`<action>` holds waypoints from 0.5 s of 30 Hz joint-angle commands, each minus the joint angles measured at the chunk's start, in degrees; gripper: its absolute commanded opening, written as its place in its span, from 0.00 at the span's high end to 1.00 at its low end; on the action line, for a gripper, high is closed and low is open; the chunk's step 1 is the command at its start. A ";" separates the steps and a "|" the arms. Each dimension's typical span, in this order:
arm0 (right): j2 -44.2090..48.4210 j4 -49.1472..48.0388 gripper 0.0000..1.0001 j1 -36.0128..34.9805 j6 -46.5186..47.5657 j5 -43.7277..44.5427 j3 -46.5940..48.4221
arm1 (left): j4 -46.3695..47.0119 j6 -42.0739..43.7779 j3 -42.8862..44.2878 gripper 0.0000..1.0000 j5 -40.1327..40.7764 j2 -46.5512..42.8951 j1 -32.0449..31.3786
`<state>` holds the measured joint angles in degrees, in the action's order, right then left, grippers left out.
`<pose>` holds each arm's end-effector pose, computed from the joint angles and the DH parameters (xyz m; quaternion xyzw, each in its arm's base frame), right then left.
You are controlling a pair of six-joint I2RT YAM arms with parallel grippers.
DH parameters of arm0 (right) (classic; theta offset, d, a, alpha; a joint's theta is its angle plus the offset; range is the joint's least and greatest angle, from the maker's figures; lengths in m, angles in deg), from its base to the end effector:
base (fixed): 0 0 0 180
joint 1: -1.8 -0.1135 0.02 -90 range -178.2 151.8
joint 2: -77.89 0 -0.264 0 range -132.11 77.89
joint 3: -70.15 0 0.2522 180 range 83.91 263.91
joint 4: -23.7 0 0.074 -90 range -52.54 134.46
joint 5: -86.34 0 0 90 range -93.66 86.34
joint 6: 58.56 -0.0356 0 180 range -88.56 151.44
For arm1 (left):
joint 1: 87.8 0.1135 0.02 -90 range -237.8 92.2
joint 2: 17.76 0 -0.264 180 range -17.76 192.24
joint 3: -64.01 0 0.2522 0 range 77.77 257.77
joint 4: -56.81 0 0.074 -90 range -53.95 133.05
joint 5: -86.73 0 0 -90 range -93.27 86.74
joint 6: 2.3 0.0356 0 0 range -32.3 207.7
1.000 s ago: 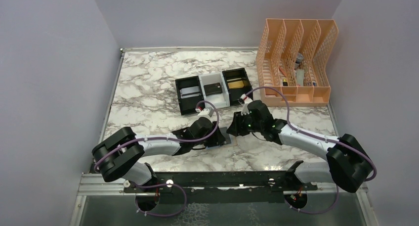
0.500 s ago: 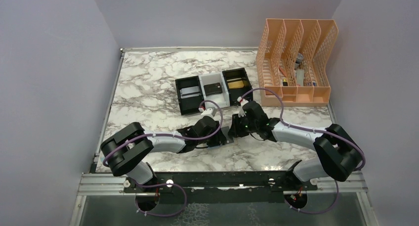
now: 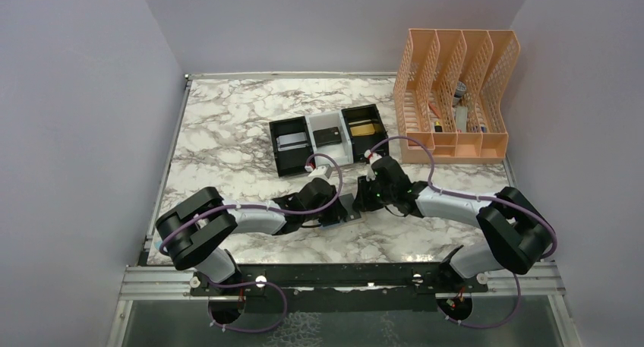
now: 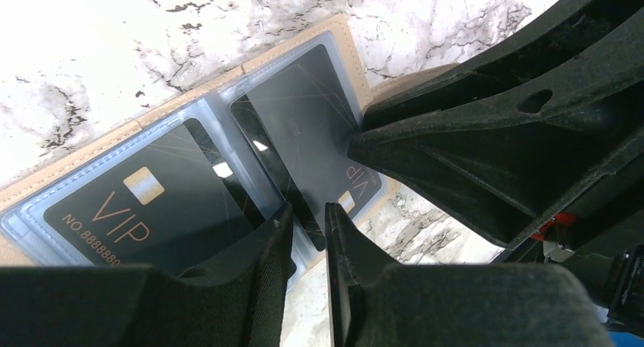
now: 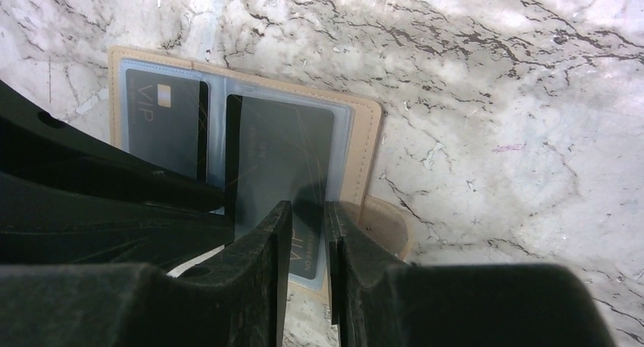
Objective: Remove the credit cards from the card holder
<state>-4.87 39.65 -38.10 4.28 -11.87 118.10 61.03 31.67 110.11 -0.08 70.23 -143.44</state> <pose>0.1984 0.1725 0.1468 -0.1281 0.9311 0.2412 0.2419 0.1626 -0.2343 0.1420 -0.0153 0.8971 -0.3507 0.2682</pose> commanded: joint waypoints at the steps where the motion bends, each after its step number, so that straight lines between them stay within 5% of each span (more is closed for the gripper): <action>1: -0.80 -1.81 0.77 0.18 -0.17 0.59 -2.39 | 2.67 -3.06 -1.29 0.77 2.32 0.65 -0.18; 15: 0.05 -5.08 0.81 0.25 -2.11 -3.92 -6.14 | 8.86 -9.04 -5.37 0.81 4.85 0.56 -0.22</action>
<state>-4.02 33.75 -37.69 2.71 -13.38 114.52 67.21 25.00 106.06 1.90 70.25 -143.44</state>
